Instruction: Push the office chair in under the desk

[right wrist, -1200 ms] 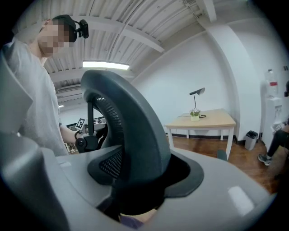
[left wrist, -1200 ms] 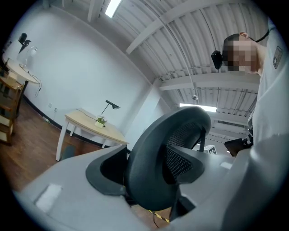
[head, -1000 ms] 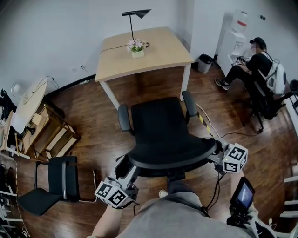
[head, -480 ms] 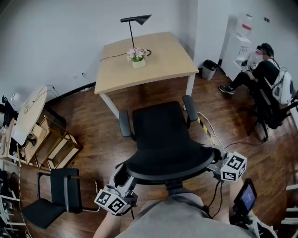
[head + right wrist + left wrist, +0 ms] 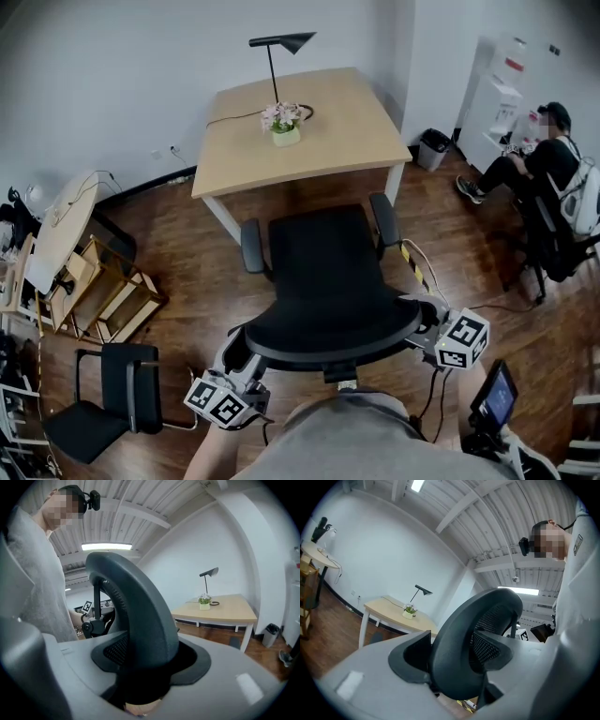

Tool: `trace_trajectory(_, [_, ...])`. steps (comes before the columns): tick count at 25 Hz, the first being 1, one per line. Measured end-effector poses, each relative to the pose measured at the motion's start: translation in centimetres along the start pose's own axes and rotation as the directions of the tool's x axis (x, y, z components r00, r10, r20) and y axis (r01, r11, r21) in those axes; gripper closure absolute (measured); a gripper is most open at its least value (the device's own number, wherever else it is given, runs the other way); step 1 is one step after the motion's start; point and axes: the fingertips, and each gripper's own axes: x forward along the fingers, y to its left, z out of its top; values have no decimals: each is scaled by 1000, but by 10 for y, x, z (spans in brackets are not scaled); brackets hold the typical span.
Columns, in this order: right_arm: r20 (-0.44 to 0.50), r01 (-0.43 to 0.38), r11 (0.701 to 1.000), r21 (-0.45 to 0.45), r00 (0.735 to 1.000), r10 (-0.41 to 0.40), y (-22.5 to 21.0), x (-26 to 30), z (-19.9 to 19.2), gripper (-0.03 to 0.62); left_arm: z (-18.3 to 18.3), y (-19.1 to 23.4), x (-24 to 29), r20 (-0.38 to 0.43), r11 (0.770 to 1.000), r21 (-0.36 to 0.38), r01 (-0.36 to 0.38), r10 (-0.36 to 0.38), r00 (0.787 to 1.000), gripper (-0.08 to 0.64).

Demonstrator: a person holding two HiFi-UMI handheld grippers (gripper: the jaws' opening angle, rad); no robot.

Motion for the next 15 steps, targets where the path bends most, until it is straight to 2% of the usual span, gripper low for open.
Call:
trace_trajectory(3, [2,-12,1000,-6,1000,12,-22,11,9,337,7,12,22,1,1000,7,-16,16,1000,284])
trace_trajectory(15, [-4,-27,999,-18,1000,27,-46,28,26,339,20,30,48,11,1000,24,-15,15,1000,284])
